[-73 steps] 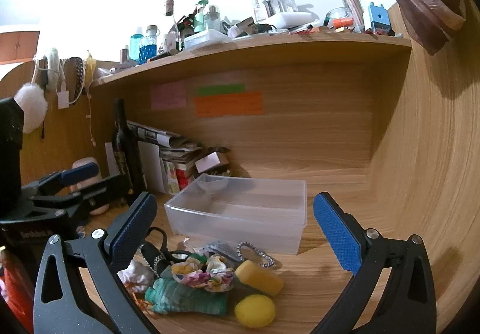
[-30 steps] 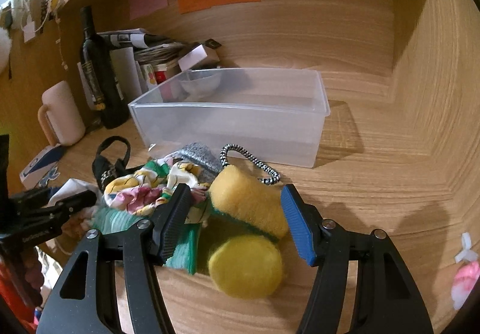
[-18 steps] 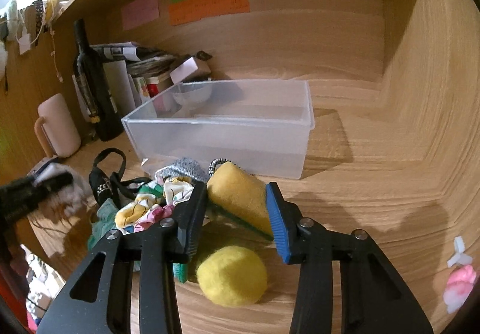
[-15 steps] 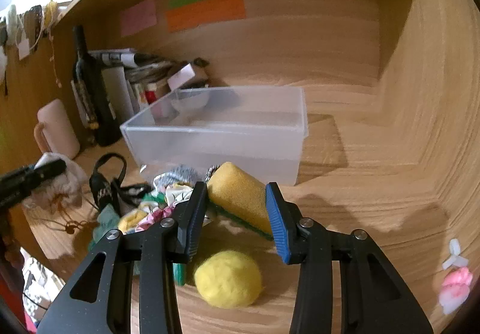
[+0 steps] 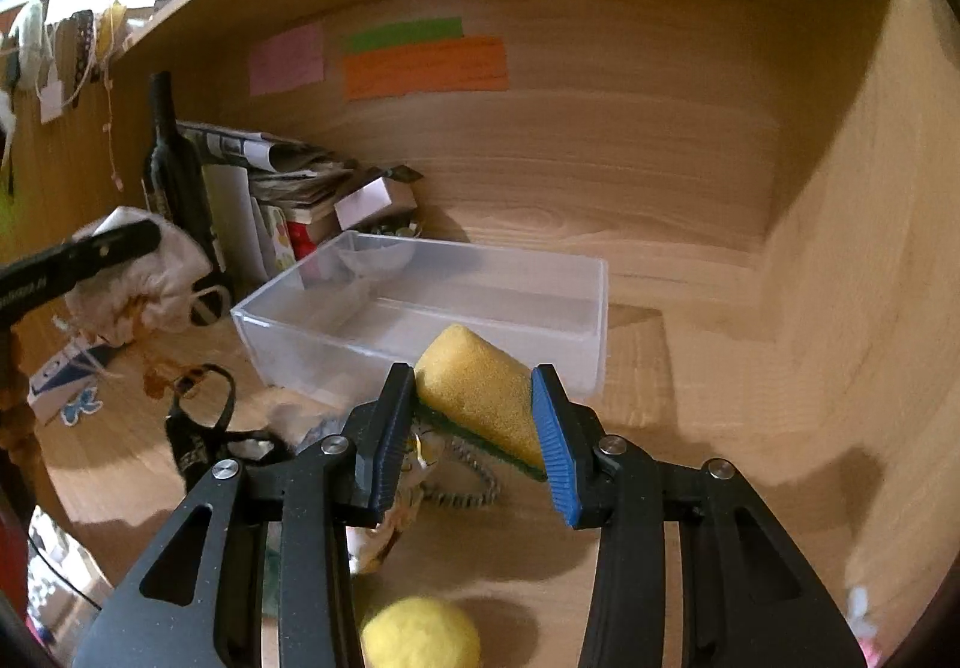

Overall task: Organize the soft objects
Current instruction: 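Carry the cloth bag and sponge into the clear box and open both tools, then grasp the black chain-strap bag with the left tool while the right tool grasps the floral scrunchie, then lower the black bag and scrunchie into the clear box and open both tools, then grasp the green sock with the left tool while the right tool grasps the yellow felt ball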

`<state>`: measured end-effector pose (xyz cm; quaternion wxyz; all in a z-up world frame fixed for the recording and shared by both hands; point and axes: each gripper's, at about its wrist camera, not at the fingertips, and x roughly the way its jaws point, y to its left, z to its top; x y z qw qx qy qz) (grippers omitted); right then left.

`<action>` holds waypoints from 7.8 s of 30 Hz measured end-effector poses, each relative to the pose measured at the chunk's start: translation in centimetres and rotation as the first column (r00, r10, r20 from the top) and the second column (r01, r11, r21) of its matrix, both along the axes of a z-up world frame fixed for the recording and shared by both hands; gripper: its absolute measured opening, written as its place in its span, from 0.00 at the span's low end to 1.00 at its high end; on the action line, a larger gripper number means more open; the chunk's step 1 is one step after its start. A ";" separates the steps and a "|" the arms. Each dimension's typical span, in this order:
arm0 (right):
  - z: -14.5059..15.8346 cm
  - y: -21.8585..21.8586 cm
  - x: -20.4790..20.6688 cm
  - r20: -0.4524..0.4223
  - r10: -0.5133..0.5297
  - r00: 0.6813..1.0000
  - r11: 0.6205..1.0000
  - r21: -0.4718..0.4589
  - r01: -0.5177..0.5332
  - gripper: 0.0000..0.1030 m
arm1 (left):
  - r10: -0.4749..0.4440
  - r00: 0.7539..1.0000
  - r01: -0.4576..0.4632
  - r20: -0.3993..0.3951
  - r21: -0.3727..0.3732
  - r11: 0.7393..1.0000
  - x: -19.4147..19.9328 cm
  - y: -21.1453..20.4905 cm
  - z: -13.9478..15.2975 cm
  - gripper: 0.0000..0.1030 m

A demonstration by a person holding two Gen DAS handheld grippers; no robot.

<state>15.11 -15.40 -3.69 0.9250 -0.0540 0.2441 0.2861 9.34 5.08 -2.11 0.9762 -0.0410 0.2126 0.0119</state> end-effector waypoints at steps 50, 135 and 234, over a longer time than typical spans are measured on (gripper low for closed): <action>2.4 0.9 3.0 -0.040 0.035 0.999 0.997 -0.066 -0.038 0.75 | -0.068 0.983 0.065 -0.172 -0.023 0.998 4.3 1.2 0.7 0.89; 2.4 1.0 6.1 -0.107 0.076 0.991 0.997 0.039 -0.072 0.14 | -0.036 0.993 0.037 -0.109 0.007 0.999 8.8 1.7 5.8 0.04; -3.7 -3.2 -3.3 -0.208 0.040 0.977 0.999 -0.012 -0.043 0.69 | -0.211 0.912 0.193 -0.351 -0.085 0.977 -2.1 -5.0 -6.0 0.79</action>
